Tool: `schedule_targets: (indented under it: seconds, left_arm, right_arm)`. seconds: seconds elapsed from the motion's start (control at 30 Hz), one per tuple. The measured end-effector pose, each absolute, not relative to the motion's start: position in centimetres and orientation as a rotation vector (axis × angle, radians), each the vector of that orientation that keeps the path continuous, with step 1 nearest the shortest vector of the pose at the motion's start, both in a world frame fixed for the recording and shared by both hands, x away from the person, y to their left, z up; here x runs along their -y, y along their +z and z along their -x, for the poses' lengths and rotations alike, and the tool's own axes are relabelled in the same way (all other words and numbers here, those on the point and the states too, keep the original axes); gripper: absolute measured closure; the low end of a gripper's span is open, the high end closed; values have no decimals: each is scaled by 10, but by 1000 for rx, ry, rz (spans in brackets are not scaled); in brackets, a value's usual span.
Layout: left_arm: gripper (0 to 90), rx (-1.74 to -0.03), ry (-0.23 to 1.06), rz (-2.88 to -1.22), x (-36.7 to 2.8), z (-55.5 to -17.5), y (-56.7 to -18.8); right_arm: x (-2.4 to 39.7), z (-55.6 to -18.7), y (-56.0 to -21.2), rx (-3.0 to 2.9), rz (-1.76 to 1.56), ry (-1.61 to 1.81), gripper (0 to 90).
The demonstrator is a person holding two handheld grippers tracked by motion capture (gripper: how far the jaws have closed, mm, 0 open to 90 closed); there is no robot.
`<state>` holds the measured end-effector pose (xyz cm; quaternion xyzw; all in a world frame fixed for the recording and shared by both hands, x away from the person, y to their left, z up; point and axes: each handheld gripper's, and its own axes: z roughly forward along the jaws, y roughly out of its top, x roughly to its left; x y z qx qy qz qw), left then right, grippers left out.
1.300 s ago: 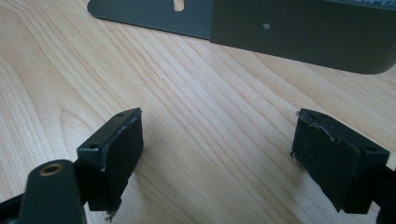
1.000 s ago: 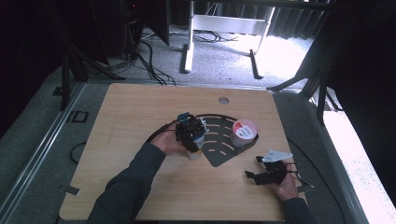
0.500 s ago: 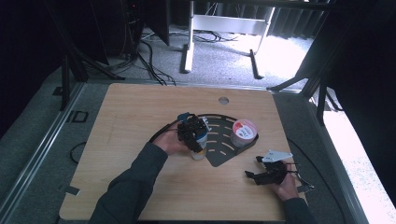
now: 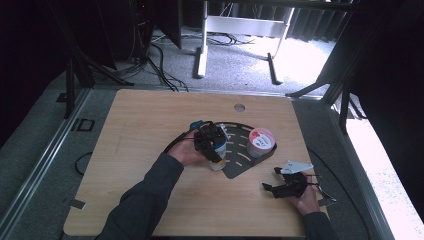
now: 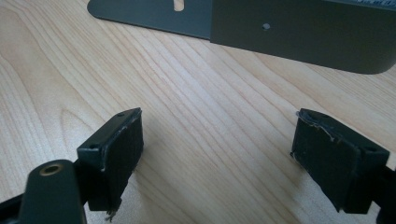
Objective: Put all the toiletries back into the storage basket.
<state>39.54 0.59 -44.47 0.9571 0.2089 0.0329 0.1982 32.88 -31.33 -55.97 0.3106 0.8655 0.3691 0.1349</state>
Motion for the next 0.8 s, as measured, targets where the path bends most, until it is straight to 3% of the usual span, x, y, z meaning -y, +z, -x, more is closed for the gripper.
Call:
schedule_targets:
  seconds: [0.8]
  left_arm:
    - [556, -690, 109, -2631, 15, -405, -442]
  right_arm:
    - [314, -329, -560, -2513, -893, 1069, 163]
